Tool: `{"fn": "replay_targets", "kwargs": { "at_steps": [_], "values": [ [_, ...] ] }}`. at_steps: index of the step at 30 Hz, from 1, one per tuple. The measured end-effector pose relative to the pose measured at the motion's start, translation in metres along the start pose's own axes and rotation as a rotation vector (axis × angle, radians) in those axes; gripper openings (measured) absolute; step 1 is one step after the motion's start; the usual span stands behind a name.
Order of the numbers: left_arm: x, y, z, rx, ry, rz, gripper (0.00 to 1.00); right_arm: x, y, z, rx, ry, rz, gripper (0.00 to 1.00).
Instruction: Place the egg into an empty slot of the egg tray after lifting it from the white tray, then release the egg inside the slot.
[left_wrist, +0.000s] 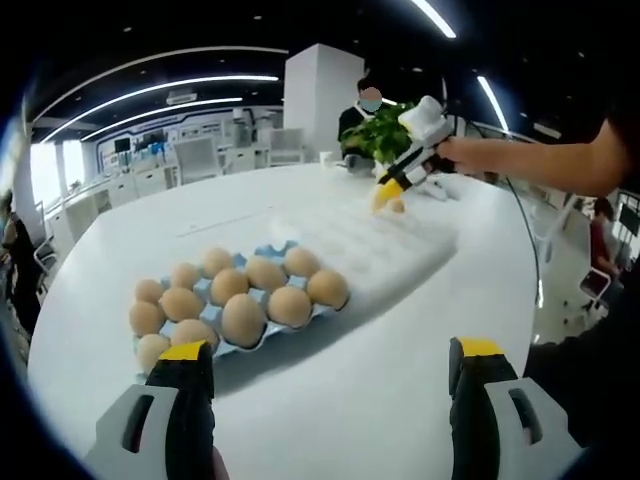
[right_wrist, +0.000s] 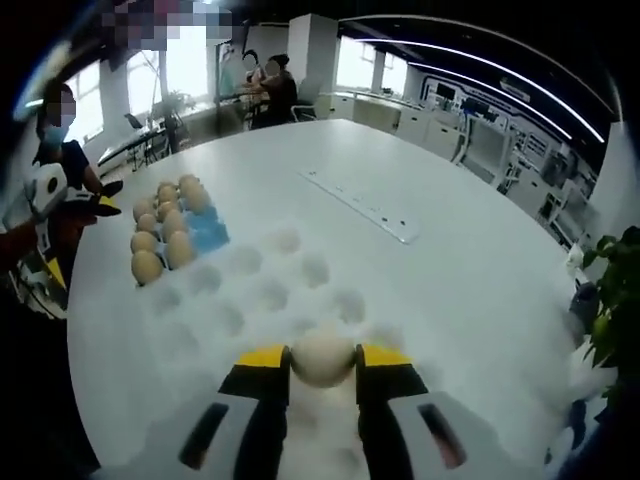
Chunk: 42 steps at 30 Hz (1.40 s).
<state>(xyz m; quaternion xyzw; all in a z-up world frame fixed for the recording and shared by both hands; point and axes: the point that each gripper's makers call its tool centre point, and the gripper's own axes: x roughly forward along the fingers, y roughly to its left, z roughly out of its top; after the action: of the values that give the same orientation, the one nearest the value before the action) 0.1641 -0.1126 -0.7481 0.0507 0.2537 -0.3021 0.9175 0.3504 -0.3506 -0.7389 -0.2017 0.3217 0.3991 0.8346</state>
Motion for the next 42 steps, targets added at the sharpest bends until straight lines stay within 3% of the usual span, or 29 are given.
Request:
{"fn": "replay_targets", "kwargs": {
  "at_steps": [15, 42],
  "values": [
    [-0.005, 0.003, -0.011, -0.022, 0.002, 0.009, 1.0, 0.009, 0.023, 0.017, -0.042, -0.014, 0.045, 0.26],
    [-0.013, 0.016, -0.012, -0.056, -0.014, 0.037, 1.0, 0.04, 0.069, 0.056, -0.063, -0.083, 0.155, 0.26]
  ]
}}
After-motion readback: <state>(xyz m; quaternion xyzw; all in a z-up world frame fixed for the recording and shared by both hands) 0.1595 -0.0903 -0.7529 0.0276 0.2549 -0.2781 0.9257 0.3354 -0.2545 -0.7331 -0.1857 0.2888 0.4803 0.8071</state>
